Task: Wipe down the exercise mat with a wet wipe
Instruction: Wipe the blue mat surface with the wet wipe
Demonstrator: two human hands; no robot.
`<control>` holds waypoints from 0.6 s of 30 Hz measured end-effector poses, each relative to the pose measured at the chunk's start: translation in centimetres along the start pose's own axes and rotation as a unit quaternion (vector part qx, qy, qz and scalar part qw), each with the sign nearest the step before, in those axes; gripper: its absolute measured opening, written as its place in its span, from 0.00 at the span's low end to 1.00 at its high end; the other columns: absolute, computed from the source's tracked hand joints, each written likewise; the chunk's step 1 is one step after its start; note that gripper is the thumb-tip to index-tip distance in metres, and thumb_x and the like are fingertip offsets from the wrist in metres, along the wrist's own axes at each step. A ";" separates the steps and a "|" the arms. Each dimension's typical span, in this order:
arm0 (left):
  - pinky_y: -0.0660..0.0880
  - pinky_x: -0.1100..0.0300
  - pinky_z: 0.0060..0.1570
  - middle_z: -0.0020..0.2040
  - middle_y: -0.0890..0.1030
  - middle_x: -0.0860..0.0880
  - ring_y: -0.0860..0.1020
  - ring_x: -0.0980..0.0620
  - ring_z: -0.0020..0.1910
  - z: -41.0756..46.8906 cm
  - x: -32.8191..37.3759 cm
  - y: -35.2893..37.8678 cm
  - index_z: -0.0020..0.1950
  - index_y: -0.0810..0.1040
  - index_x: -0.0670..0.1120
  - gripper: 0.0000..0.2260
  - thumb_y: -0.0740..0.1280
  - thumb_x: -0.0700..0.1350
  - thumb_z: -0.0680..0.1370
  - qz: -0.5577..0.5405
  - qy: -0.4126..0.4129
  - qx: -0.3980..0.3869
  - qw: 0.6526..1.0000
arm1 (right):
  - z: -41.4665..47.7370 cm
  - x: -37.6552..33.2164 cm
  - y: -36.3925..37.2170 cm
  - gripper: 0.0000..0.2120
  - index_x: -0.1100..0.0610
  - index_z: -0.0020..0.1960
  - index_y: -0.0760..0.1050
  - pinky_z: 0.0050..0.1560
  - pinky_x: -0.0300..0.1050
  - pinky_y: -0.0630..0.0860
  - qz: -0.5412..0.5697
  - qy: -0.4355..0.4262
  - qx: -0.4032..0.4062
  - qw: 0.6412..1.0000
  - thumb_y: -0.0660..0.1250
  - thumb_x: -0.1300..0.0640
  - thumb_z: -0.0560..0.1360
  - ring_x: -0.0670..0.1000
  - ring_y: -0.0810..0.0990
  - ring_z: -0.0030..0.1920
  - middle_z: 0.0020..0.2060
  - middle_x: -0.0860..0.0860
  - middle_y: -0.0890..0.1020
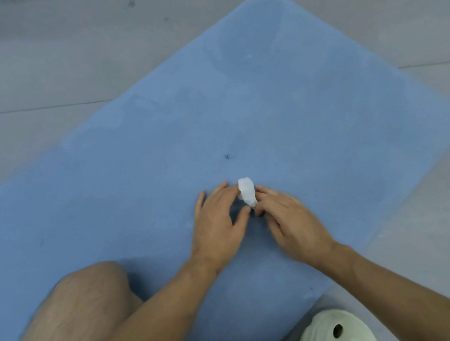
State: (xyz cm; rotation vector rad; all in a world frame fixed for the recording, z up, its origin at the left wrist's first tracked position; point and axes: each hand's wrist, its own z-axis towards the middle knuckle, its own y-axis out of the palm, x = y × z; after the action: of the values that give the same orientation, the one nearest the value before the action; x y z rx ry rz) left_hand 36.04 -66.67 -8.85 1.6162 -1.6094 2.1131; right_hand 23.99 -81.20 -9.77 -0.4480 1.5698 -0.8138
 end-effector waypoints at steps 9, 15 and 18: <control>0.82 0.57 0.51 0.50 0.85 0.44 0.85 0.48 0.49 4.3 3.1 -0.8 0.51 0.77 0.44 0.03 0.66 0.42 0.84 -0.362 -0.267 0.069 0.891 | 0.3 -0.3 -1.1 0.11 0.42 0.52 0.72 0.38 0.36 0.72 0.129 0.185 0.125 0.966 0.70 0.57 0.79 0.43 0.80 0.40 0.41 0.40 0.81; 0.82 0.62 0.46 0.55 0.83 0.43 0.86 0.55 0.45 5.0 2.8 -2.0 0.58 0.74 0.42 0.04 0.66 0.39 0.83 -0.465 -0.341 0.104 0.810 | 0.8 1.0 -2.5 0.12 0.46 0.45 0.78 0.39 0.36 0.76 0.240 0.297 0.180 0.907 0.70 0.64 0.78 0.49 0.82 0.37 0.40 0.46 0.85; 0.83 0.57 0.50 0.53 0.82 0.42 0.85 0.50 0.50 4.8 2.9 -2.2 0.56 0.76 0.42 0.11 0.63 0.30 0.78 -0.491 -0.331 0.092 0.800 | 1.2 1.0 -3.0 0.12 0.48 0.49 0.80 0.41 0.30 0.74 0.227 0.303 0.198 0.904 0.67 0.66 0.78 0.42 0.81 0.40 0.43 0.44 0.84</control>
State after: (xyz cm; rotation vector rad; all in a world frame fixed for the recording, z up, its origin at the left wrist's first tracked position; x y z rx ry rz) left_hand 39.30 -70.60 -5.62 2.6079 -0.2958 1.1975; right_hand 24.46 -84.21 -8.32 0.5088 1.9029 -0.9170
